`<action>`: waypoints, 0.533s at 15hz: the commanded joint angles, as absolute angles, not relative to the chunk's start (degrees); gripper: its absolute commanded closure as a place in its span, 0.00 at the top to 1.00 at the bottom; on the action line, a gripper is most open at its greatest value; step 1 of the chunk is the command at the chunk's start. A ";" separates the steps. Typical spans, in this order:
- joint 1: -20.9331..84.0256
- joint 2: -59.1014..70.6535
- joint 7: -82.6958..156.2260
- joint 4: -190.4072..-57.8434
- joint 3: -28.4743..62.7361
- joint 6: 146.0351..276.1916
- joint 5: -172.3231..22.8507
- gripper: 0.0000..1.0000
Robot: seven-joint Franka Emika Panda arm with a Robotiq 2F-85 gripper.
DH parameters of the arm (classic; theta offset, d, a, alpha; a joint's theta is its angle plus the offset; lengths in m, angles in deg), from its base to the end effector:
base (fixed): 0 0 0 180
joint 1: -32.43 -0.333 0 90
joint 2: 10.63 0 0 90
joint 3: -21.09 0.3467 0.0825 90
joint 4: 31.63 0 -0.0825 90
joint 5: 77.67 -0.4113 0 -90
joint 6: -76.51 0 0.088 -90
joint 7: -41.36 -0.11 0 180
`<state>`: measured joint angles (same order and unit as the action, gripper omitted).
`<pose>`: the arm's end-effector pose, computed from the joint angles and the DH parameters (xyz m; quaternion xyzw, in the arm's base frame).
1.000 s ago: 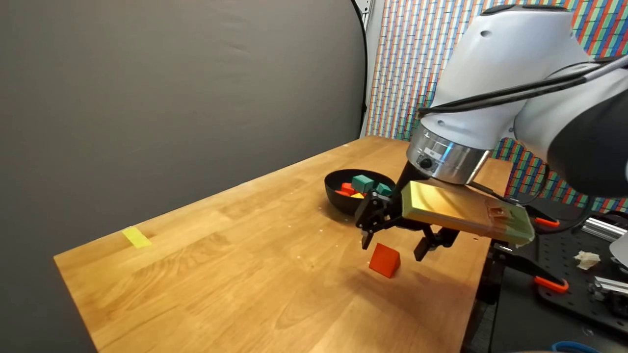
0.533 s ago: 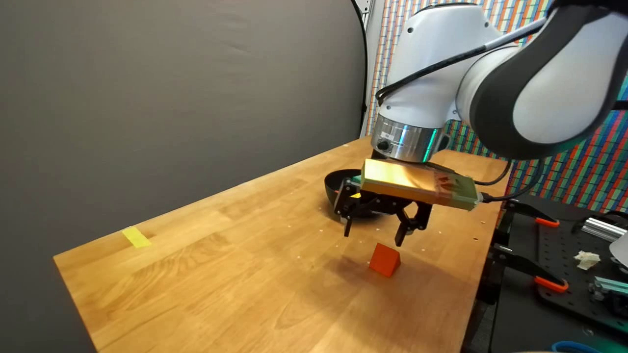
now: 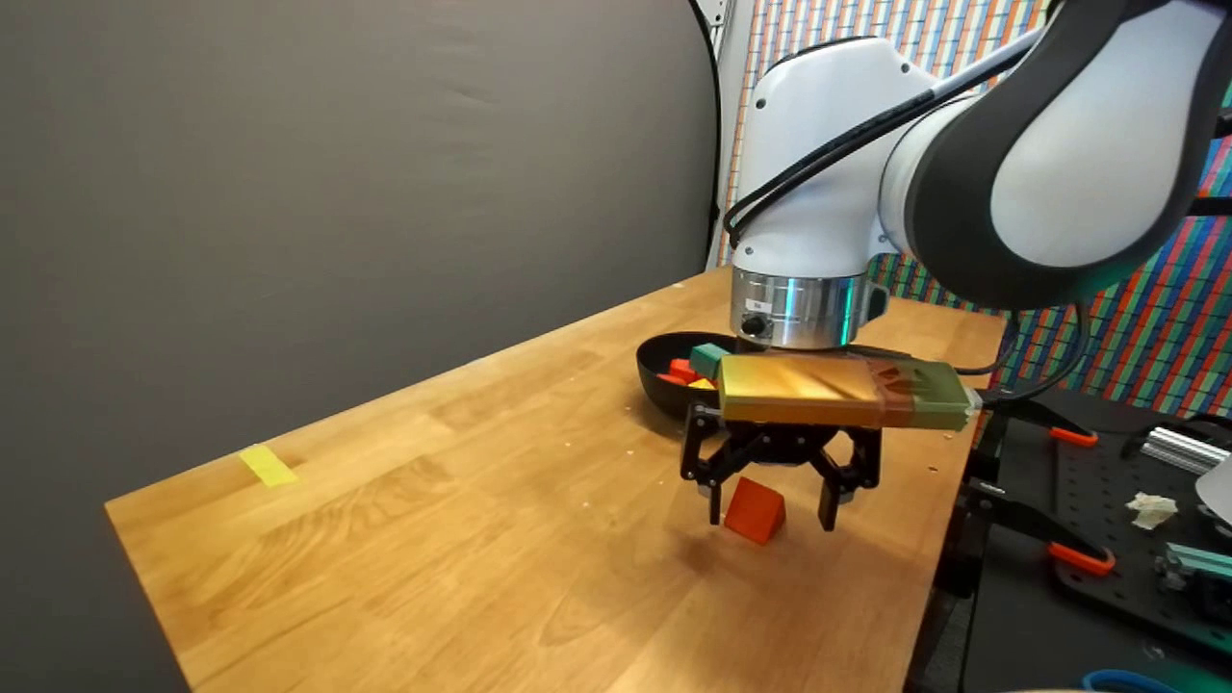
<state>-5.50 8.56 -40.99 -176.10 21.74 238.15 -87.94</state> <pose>0.3727 0.2866 0.1486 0.8920 -0.4507 -0.0336 0.0013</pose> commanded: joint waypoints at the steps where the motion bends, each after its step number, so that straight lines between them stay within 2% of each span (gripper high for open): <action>1: -2.06 9.60 -42.40 -175.55 24.74 240.20 -87.71 1.00; 8: 1.56 10.10 -45.75 -177.57 27.38 246.03 -90.03 1.00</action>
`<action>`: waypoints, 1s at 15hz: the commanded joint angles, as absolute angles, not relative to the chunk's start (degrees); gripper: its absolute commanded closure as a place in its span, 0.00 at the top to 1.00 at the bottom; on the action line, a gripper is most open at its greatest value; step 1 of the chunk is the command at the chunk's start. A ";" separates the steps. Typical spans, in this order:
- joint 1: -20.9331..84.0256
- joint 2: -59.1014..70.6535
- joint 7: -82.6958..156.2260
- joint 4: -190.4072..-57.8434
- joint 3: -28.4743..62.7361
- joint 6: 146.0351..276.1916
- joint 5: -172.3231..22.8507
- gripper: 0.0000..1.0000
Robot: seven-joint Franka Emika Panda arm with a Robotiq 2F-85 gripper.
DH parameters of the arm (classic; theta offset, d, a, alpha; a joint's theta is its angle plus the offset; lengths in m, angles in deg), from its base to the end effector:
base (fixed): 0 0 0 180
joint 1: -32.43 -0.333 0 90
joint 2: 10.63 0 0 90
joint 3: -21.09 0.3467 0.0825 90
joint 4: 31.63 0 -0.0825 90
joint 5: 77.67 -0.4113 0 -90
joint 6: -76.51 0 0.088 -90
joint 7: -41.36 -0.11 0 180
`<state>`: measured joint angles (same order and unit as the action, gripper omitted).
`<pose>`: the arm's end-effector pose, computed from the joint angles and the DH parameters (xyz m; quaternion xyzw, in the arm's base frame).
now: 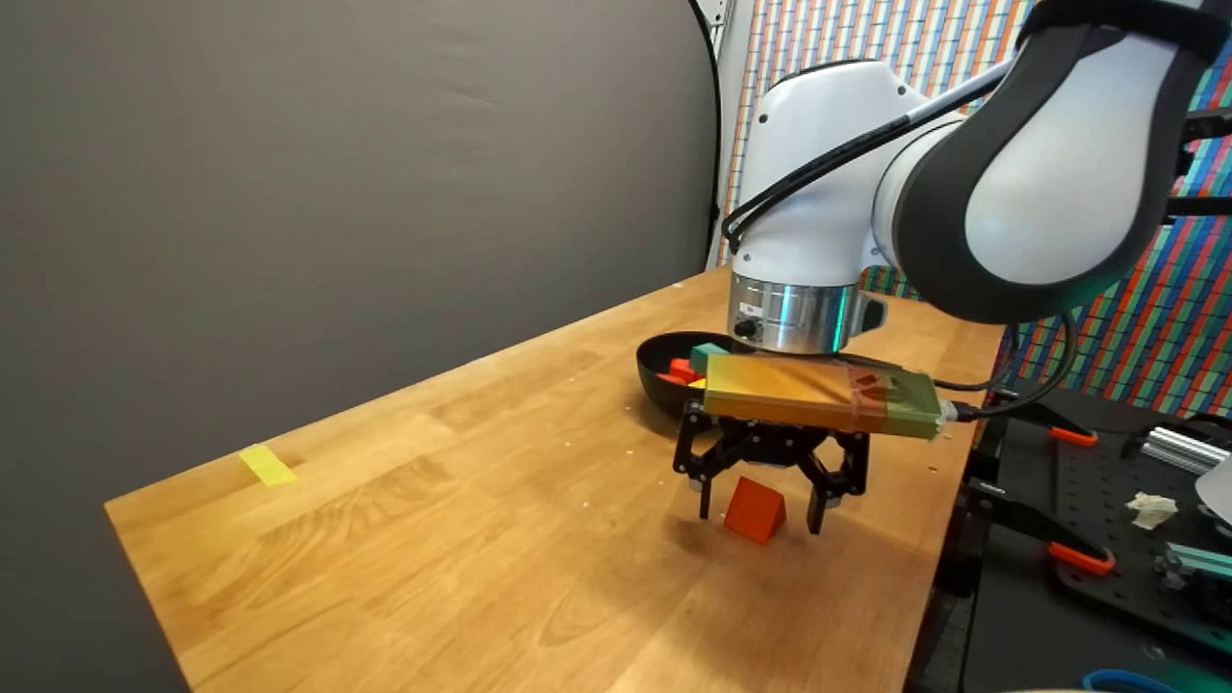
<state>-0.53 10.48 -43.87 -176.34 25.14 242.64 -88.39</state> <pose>0.3805 0.2765 0.1386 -0.8702 0.4914 0.0300 0.0189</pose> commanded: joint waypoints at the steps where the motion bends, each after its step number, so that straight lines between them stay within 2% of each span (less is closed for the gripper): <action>1: 1.95 10.12 -46.30 -177.93 27.68 247.06 -90.35 1.00; 3: 2.32 10.16 -47.14 -178.63 28.08 248.86 -90.90 1.00; 4: 2.32 10.14 -47.39 -178.99 28.18 249.62 -91.00 0.75; 6: 2.31 10.03 -47.85 -179.65 28.48 250.74 -91.27 0.70; 9: 2.46 9.94 -48.11 -180.35 29.09 251.59 -91.56 0.44; 12: 3.16 9.02 -47.55 -181.42 29.63 251.94 -91.53 0.23; 15: 2.49 6.51 -46.81 -182.94 28.07 252.44 -89.86 0.20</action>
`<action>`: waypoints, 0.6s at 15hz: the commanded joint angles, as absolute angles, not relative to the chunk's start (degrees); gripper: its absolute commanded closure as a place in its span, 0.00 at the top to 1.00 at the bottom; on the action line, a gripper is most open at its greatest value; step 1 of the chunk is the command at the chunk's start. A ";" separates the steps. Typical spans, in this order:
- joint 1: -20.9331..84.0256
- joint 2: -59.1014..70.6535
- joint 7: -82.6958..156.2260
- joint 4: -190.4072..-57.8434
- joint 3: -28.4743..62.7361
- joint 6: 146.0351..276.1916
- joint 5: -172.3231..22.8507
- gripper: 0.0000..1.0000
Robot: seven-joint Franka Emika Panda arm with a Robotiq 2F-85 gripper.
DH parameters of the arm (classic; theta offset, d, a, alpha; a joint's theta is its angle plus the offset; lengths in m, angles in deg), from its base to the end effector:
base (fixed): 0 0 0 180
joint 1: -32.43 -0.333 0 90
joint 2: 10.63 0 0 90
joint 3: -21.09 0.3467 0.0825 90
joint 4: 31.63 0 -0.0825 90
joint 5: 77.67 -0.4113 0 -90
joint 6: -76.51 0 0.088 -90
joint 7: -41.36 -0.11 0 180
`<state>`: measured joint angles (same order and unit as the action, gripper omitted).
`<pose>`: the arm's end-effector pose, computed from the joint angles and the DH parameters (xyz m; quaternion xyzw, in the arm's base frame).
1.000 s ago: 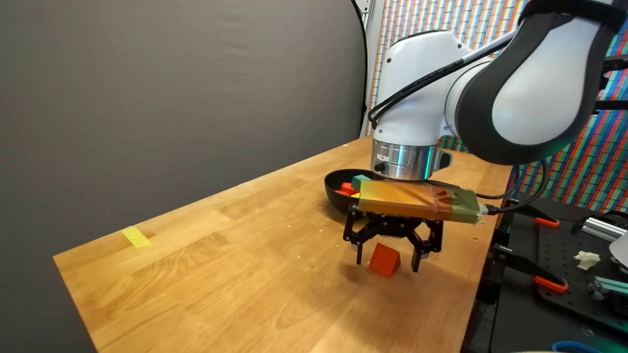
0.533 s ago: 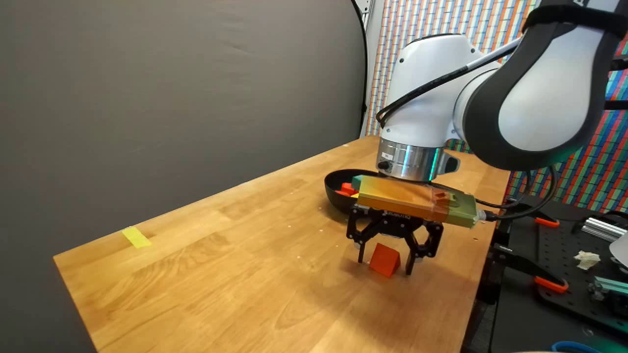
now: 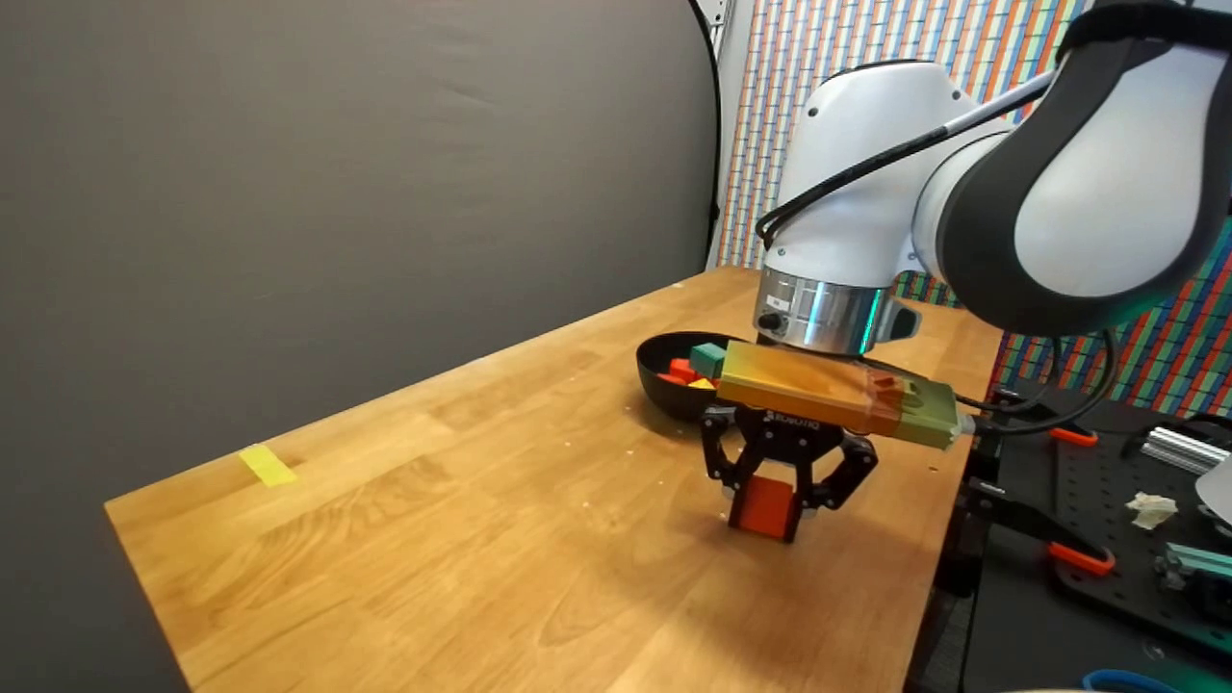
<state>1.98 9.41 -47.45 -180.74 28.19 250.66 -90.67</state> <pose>0.3647 0.2647 0.1403 -0.8436 0.5340 0.0143 0.0547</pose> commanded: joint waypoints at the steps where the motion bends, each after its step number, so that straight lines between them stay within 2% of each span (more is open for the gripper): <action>1: -0.15 4.70 -47.01 -183.95 24.66 251.80 -87.38 0.20; 2: -1.54 2.81 -46.74 -184.76 22.11 251.13 -85.11 0.20; 3: -6.96 0.40 -48.32 -186.14 14.70 249.47 -79.67 0.20; 5: -8.85 -2.71 -48.70 -187.53 6.40 246.66 -68.75 0.20; 9: -16.51 -5.19 -47.25 -182.19 -12.55 238.52 -48.16 0.20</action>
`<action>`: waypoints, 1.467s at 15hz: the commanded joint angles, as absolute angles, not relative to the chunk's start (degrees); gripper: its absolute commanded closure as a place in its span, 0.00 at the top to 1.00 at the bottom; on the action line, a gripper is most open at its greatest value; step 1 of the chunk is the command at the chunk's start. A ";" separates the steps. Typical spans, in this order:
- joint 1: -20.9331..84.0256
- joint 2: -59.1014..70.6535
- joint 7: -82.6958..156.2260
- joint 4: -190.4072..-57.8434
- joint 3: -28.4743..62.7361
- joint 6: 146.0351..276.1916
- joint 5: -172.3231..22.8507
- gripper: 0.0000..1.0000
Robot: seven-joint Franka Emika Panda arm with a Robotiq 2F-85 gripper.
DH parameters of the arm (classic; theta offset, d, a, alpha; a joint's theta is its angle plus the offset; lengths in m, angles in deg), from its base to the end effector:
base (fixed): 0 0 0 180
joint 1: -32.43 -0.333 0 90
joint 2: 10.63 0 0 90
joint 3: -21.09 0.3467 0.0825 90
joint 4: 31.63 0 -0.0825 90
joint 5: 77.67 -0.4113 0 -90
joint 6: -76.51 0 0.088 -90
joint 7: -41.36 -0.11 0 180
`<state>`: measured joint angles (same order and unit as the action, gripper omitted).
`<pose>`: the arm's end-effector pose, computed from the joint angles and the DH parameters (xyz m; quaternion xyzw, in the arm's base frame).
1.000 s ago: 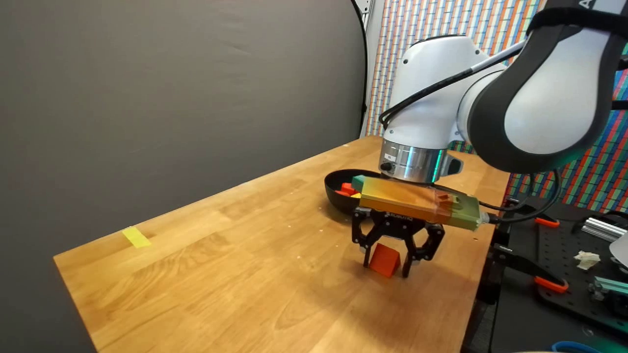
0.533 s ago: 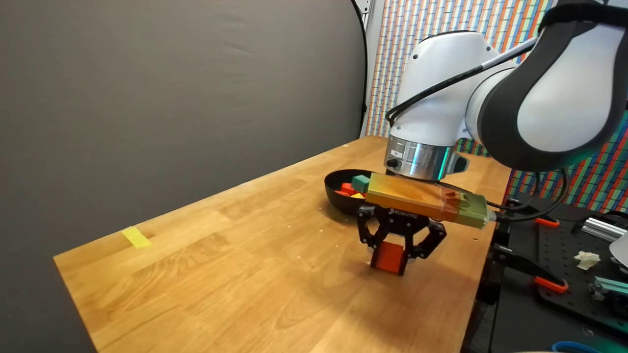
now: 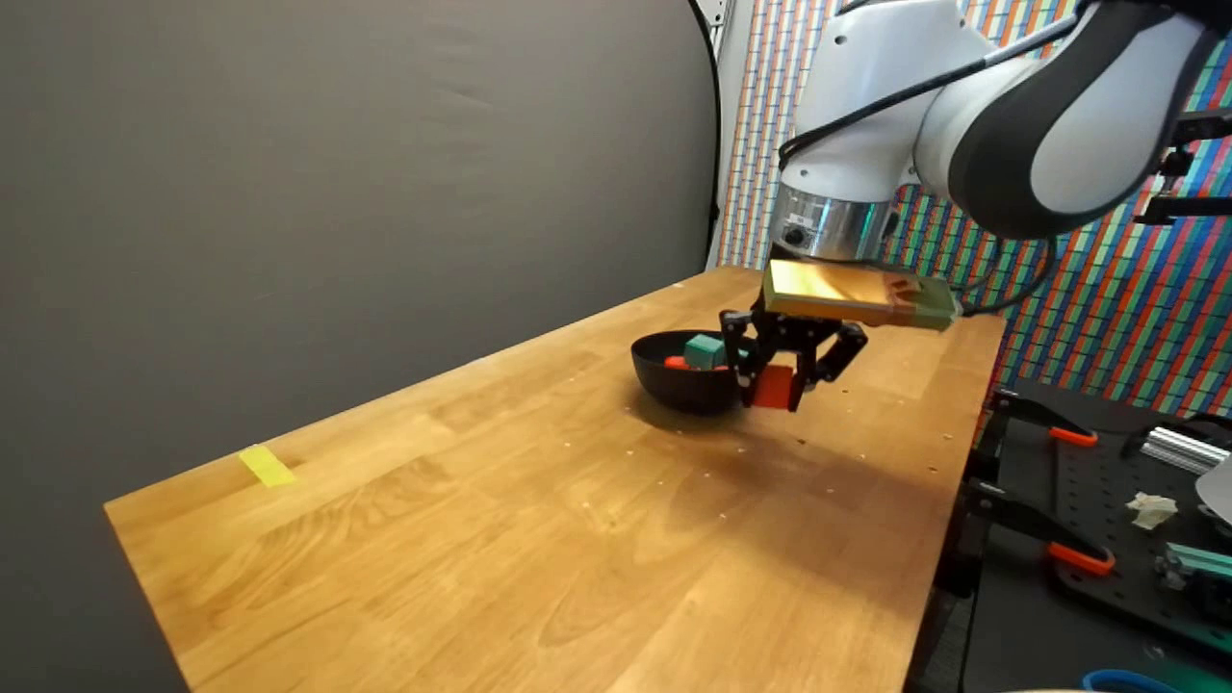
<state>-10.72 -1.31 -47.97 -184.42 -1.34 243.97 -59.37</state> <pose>0.4059 0.1676 0.1978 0.9011 -0.4247 0.0870 0.0030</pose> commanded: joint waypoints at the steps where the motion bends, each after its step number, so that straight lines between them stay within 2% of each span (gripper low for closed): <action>1: -15.92 -5.40 -47.25 -180.70 -14.29 237.77 -42.95 0.20; 3: -14.62 -6.70 -48.04 -178.83 -16.75 238.66 -32.65 0.20; 6: -13.50 -7.25 -45.38 -176.06 -17.94 242.27 -28.80 0.20; 10: -11.42 -3.24 -29.44 -175.36 -14.62 249.05 -42.76 0.20; 14: -6.30 0.18 -12.22 -174.53 -5.87 244.18 -61.28 0.23; 15: -5.49 1.66 -10.36 -173.09 -4.92 243.23 -62.73 0.70; 16: -5.13 2.96 -9.19 -171.97 -4.73 243.43 -62.79 0.71; 20: -14.53 6.48 -17.99 -168.53 -17.99 244.77 -41.74 0.99; 22: -22.57 5.74 -23.73 -168.48 -27.67 246.35 -31.92 1.00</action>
<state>-12.85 5.76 -16.83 -169.84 -16.47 244.66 -43.05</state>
